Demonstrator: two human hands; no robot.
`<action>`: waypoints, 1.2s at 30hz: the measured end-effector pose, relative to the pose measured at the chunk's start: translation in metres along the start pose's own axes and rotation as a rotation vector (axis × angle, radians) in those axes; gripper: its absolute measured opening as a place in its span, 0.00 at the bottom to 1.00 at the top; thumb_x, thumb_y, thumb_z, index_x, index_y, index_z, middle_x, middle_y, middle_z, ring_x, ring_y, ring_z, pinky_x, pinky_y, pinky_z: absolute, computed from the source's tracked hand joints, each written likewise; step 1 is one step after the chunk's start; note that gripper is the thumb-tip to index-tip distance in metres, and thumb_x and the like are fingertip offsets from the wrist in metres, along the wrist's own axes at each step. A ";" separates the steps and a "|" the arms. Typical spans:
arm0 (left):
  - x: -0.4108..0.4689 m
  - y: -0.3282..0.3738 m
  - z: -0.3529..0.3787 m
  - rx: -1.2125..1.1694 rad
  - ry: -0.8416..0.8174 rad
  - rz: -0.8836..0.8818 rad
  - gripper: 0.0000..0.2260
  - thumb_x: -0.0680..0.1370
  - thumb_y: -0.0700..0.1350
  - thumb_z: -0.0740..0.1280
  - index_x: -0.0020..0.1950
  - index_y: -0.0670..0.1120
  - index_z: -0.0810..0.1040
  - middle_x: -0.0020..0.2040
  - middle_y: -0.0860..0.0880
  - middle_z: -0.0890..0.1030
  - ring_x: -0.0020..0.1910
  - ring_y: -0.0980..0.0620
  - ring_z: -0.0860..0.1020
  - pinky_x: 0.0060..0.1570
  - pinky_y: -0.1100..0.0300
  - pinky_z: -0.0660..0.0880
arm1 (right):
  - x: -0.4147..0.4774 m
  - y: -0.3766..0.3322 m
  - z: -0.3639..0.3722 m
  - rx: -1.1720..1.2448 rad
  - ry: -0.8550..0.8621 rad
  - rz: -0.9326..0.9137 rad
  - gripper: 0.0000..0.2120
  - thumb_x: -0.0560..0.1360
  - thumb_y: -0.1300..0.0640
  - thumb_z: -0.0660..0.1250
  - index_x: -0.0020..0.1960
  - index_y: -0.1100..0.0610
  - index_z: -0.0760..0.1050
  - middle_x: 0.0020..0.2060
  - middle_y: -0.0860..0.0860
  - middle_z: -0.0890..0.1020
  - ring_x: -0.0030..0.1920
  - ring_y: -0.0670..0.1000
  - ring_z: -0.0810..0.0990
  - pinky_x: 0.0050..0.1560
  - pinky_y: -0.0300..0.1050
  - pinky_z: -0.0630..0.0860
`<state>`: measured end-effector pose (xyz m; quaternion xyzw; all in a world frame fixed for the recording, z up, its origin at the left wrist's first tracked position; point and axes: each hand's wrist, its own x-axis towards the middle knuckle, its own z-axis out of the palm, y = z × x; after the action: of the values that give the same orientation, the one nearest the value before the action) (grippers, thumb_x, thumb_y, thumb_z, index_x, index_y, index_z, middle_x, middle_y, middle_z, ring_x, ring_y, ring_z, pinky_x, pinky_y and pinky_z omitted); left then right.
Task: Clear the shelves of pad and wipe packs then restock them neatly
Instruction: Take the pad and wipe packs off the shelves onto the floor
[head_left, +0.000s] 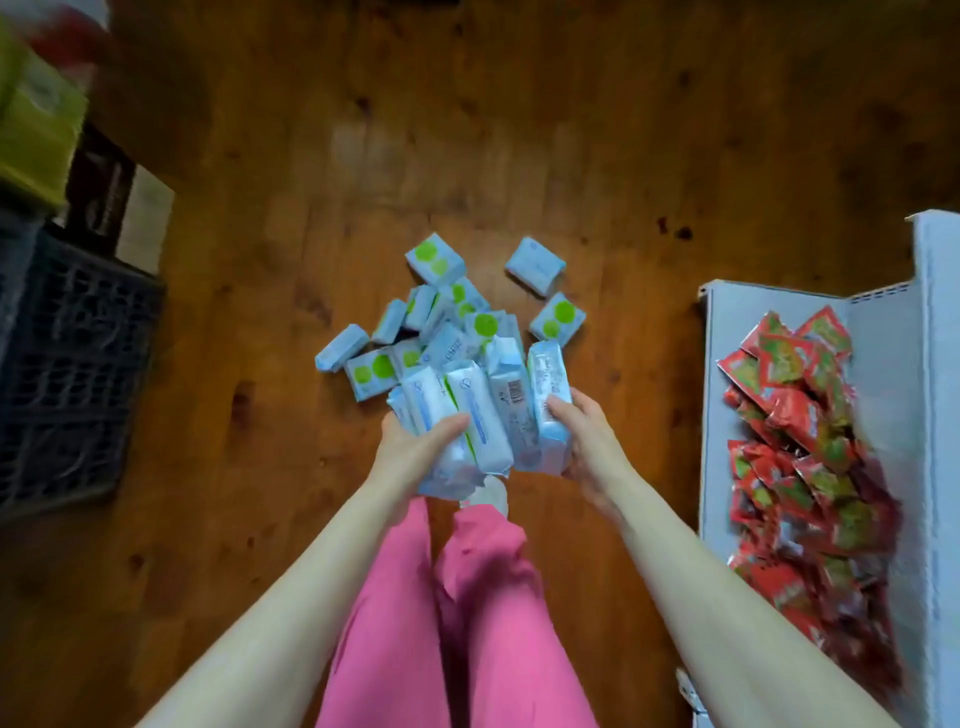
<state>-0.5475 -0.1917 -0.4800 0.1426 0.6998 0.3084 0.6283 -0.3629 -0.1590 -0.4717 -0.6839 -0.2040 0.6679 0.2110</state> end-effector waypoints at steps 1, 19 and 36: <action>0.029 -0.005 0.002 0.030 -0.002 -0.015 0.27 0.66 0.47 0.77 0.62 0.44 0.75 0.55 0.46 0.82 0.51 0.49 0.81 0.52 0.53 0.78 | 0.027 0.009 0.002 0.037 0.033 0.034 0.21 0.73 0.51 0.67 0.64 0.52 0.69 0.53 0.52 0.81 0.44 0.49 0.82 0.37 0.42 0.77; 0.338 -0.044 0.064 0.628 -0.174 0.159 0.19 0.72 0.47 0.69 0.61 0.46 0.74 0.56 0.49 0.81 0.56 0.49 0.78 0.58 0.52 0.74 | 0.355 0.046 0.047 -0.171 0.146 0.004 0.22 0.76 0.63 0.62 0.69 0.55 0.66 0.56 0.50 0.76 0.52 0.46 0.74 0.48 0.37 0.73; 0.130 0.056 0.076 0.622 -0.038 -0.019 0.23 0.78 0.47 0.65 0.71 0.39 0.67 0.65 0.44 0.75 0.61 0.51 0.73 0.52 0.65 0.64 | 0.127 -0.027 0.001 -0.114 0.189 0.180 0.24 0.75 0.53 0.66 0.69 0.58 0.66 0.63 0.53 0.74 0.61 0.51 0.74 0.64 0.52 0.71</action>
<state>-0.5071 -0.0530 -0.5499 0.3270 0.7502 0.0710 0.5703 -0.3605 -0.0656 -0.5618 -0.7703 -0.1588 0.6039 0.1294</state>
